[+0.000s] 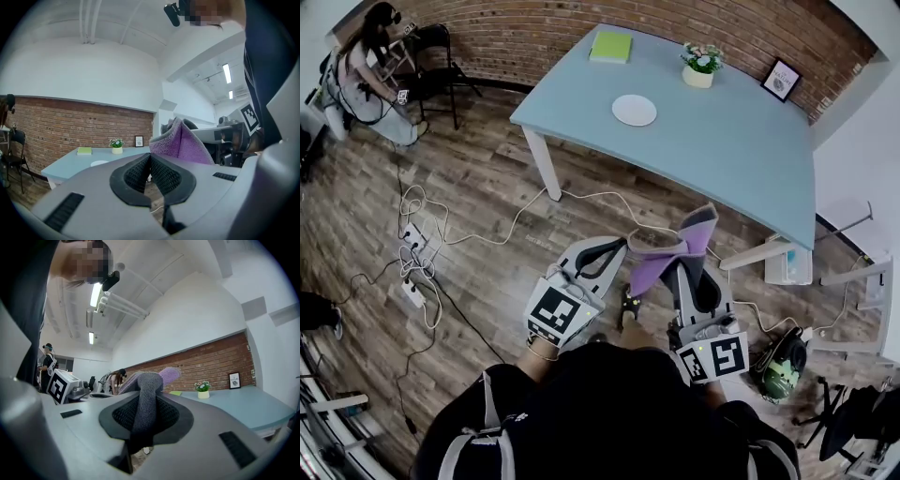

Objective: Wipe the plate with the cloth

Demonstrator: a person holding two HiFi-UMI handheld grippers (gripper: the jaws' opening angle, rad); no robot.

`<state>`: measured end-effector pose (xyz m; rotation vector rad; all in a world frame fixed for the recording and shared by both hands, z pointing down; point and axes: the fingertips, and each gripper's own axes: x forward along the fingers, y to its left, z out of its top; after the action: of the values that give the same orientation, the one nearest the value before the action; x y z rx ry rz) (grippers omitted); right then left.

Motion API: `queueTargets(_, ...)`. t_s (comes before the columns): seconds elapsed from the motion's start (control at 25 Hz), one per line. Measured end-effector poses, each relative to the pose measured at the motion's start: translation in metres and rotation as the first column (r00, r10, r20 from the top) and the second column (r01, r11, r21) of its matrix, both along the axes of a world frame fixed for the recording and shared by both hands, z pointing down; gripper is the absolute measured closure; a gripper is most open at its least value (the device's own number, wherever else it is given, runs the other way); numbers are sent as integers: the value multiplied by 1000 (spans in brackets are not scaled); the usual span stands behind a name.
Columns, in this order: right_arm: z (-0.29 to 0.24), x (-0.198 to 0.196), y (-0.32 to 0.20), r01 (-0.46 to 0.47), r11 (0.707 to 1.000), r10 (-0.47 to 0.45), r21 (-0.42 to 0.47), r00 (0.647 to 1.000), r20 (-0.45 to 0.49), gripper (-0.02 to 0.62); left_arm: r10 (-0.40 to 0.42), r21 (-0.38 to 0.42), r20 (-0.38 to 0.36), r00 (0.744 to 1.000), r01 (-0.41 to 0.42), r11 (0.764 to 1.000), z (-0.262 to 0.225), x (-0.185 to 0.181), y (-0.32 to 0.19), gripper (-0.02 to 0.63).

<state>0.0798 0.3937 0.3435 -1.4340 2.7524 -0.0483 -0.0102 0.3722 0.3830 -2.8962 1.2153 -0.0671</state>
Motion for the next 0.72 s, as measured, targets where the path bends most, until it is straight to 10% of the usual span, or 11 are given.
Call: queueTargets(0.72,-18,24,-121,143,989,-145,36,988,46,534,-107,-3,74,992,108,994,-13,26,-97,606)
